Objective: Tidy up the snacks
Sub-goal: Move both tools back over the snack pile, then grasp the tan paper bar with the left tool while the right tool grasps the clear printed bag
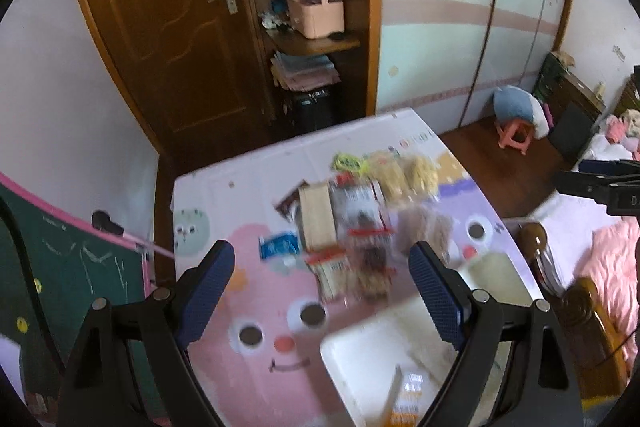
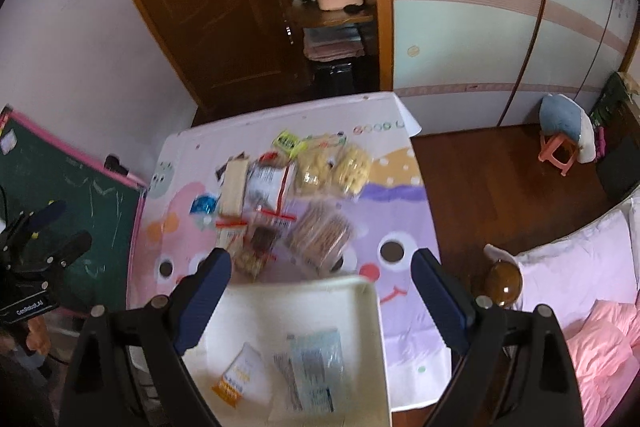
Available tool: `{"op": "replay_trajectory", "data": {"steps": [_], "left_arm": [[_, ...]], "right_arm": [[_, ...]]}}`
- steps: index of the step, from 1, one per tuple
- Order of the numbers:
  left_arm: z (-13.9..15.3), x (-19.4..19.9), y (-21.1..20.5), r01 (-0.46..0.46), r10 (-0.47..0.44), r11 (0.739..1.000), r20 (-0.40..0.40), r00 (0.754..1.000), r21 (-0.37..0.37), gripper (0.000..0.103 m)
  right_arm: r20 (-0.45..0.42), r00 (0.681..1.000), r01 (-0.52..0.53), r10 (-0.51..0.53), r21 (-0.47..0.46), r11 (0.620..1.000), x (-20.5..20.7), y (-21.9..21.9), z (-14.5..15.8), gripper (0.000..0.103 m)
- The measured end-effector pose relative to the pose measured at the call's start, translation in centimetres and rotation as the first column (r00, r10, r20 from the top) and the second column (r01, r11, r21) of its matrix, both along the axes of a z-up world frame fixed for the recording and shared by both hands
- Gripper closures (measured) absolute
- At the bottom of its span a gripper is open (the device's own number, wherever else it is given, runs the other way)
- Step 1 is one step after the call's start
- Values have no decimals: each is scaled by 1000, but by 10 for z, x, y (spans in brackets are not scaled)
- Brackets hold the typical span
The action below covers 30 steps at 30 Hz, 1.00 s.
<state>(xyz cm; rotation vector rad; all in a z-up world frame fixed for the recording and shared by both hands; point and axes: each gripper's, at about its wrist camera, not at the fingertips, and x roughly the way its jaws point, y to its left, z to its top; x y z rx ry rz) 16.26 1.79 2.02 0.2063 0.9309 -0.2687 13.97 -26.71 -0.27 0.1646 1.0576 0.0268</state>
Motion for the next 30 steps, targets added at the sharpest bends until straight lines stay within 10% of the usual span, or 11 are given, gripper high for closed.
{"op": "replay_trajectory", "data": {"steps": [14,30], "left_arm": [[-130,153,-17,-66,61,998,-189,980,-18,15],[-273,202,-23,-83,88,996,-386,918,29,15]], "right_arm": [[-270,959,118,-84,111,987,111,0,-133,11],[-536,821,318,-195,146,937,112,14,-270,11]]}}
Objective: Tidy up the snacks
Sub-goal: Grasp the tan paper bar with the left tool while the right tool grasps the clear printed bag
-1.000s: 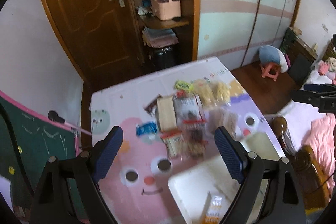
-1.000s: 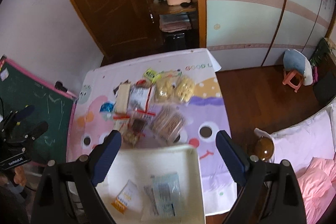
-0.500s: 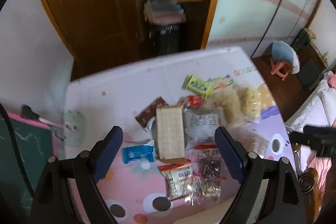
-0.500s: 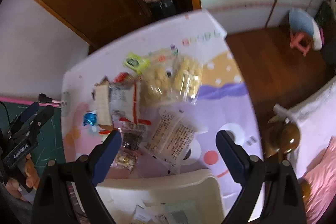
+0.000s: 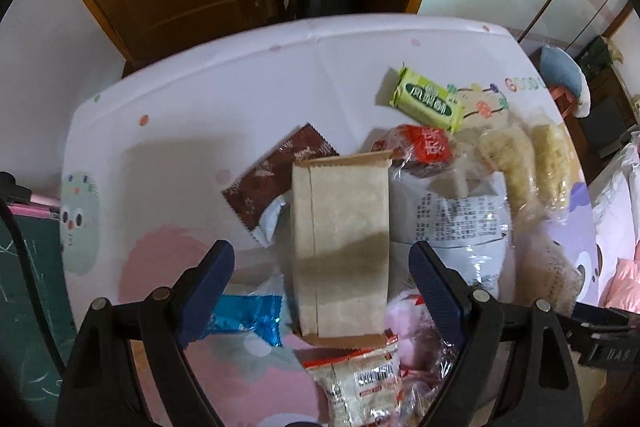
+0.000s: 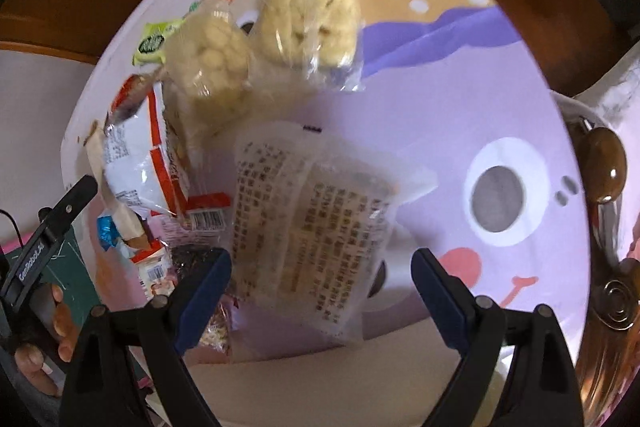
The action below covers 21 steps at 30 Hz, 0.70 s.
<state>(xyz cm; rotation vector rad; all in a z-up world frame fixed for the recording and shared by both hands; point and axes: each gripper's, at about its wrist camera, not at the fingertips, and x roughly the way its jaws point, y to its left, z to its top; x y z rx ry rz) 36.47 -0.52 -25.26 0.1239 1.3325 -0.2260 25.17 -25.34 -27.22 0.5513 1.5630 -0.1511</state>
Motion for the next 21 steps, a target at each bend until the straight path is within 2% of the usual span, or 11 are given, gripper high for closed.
{"op": "replay_trajectory", "data": {"steps": [6,10,12,14,16,21], "left_arm": [[-17,5,-5,10,-10,1000,-22,1000,12,15],[-25,9,-7,8,-7,1000,-36,999,25,15],[-29,10,-7,6,-5,1000,-43,999,23,22],[-34,11,-6,2,-2,1000,-65,998,12,39],[-40,11,-4,-3,3,1000,-83,997,9,48],[-39,5,-6,7,-6,1000,-58,998,29,51]], "right_arm": [[-30,999,-11,12,2,1000,1,11,-16,10],[-27,999,-30,29,-16,999,0,15,-17,10],[-20,999,-38,38,-18,999,1,17,-16,14],[-11,999,-52,52,-18,998,4,27,-16,19],[5,998,-59,59,-26,998,4,30,-13,22],[47,993,-104,107,-65,992,1,40,0,30]]}}
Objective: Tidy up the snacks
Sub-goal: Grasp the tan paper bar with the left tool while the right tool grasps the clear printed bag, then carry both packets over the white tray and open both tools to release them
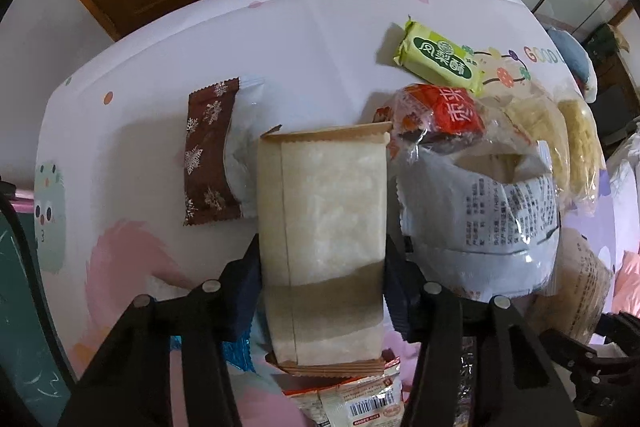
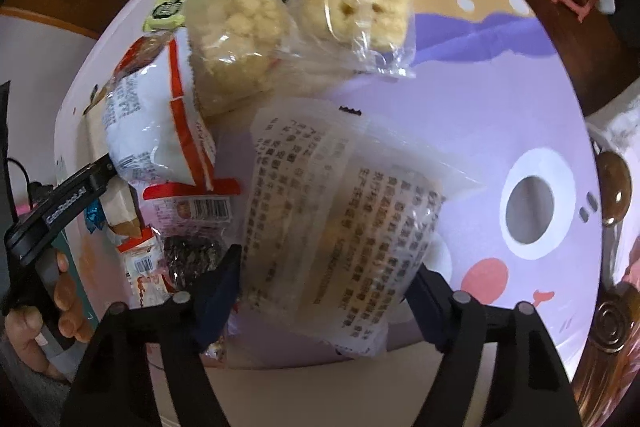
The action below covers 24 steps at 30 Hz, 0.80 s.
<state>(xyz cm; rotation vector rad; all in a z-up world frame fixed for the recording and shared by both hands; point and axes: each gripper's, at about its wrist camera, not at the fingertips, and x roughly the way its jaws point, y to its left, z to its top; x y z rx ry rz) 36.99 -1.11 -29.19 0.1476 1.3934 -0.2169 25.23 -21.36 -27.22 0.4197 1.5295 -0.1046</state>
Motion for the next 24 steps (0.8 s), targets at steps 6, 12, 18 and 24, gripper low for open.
{"op": "replay_trajectory", "data": {"steps": [6,12,18,24], "left_arm": [[19,-13,-3,10,-10,1000,37,999,-6,51],[54,-33,5,0,2,1000,85,996,-23,51],[108,-54,11,-24,33,998,150,988,-61,51],[170,-89,12,-20,38,996,211,977,-85,51]], "right_arm": [[40,999,6,-6,-5,1000,-3,2,14,32],[123,992,16,-16,-1,1000,-8,-1,47,33],[232,973,20,-20,3,1000,-22,-6,97,33],[334,943,3,0,-8,1000,-47,-11,147,33]]}}
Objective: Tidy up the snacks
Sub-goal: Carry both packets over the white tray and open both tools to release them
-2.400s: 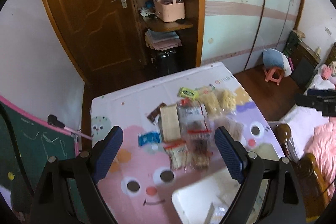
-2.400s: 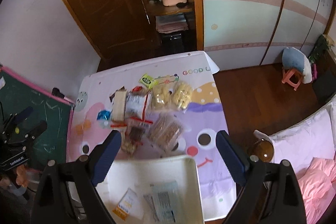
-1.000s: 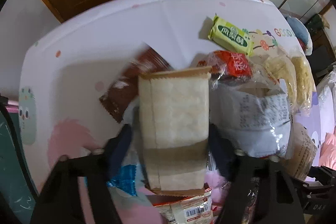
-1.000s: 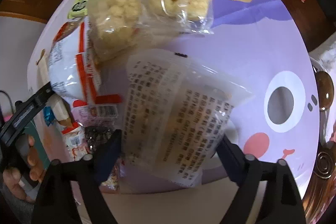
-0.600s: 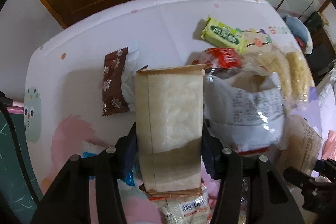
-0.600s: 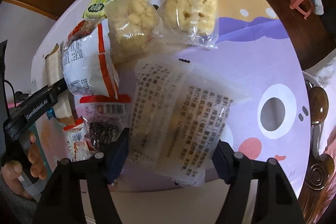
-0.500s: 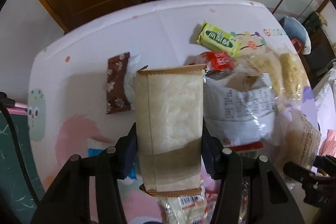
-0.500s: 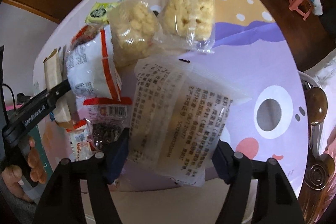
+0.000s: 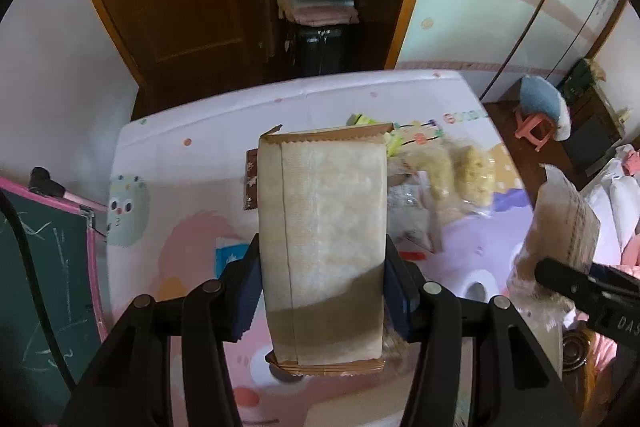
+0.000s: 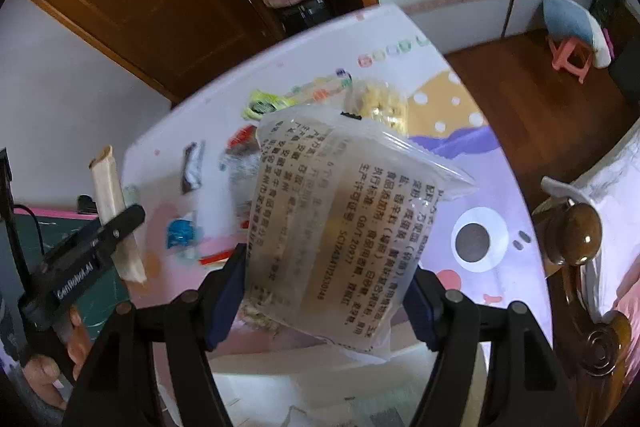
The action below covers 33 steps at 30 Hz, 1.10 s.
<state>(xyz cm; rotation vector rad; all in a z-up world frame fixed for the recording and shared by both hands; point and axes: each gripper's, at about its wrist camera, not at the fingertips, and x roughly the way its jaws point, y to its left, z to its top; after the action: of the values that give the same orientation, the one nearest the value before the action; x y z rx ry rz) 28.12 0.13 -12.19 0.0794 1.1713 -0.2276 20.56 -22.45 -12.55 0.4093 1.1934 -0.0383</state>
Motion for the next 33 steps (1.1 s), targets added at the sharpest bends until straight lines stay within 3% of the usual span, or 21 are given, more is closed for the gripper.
{"op": "replay_trajectory", "data": {"steps": [8,16,26,33], "left_arm": [[65,-55,5,0,3,999,58,998,-40,51],[106,-121,4,25,-19,998,96,995,-60,51],[123,-181,3,18,-12,998,104,994,-59,51],[123,-216,2,31,-23,997,123,992,-63,51]], "right_arm": [[107,993,-53,58,-50,997,-51,13,54,33],[189,977,-77,95,-98,992,-98,19,93,32],[256,951,-129,173,-181,975,-146,23,122,32],[248,939,-184,240,-228,956,-171,29,127,32]]}}
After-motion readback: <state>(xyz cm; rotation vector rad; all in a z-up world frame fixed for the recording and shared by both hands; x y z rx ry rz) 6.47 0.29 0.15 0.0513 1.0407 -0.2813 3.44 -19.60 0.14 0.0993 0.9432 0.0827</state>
